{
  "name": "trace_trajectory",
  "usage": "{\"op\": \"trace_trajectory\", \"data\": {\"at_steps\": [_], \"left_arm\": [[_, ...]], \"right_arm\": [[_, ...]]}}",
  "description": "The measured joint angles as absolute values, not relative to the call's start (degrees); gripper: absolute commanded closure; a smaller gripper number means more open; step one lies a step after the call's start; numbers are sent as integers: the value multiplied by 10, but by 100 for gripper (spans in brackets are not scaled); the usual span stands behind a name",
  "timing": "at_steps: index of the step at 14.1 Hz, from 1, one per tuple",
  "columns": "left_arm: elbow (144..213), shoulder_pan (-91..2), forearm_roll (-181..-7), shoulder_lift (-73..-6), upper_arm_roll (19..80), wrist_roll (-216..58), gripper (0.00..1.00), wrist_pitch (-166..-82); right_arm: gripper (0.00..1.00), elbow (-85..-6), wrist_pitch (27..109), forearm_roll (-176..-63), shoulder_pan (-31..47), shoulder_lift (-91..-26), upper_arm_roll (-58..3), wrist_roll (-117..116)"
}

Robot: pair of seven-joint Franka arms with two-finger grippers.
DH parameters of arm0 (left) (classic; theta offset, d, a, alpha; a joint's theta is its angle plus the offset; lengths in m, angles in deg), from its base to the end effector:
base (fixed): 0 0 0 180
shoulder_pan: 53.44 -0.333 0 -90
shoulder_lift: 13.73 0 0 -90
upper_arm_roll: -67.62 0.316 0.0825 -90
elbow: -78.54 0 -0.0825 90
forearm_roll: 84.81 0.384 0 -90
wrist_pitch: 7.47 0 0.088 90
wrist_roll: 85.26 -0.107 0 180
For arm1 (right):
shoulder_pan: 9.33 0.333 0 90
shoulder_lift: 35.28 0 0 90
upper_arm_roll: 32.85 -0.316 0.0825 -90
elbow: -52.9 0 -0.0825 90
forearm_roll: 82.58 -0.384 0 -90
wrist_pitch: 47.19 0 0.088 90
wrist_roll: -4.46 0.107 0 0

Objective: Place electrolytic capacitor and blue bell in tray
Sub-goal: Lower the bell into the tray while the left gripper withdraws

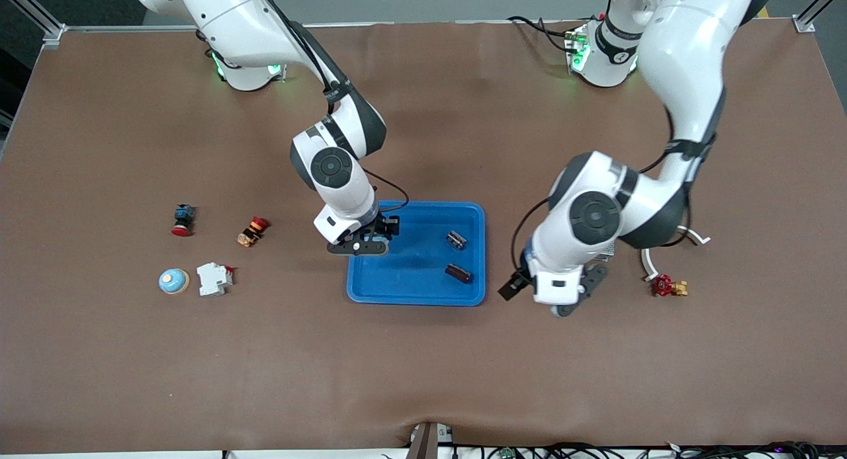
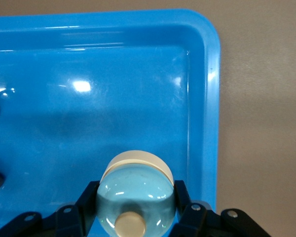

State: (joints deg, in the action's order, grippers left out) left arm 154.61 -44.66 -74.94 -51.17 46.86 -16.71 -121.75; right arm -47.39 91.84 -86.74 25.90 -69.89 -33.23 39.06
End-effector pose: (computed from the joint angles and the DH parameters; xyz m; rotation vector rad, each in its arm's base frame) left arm 0.6684 -0.2979 0.3715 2.8834 1.0345 -0.0108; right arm 0.5473 0.3918 0.2332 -3.0558 0.0562 -0.0432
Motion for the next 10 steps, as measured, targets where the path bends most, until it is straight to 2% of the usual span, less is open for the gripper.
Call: {"op": "trace_trajectory", "data": {"at_steps": [10], "left_arm": [[1547, -535, -749, -398, 470, -326, 0, -1098]], "right_arm": [[48, -474, 941, -842, 259, -727, -327, 391]]}}
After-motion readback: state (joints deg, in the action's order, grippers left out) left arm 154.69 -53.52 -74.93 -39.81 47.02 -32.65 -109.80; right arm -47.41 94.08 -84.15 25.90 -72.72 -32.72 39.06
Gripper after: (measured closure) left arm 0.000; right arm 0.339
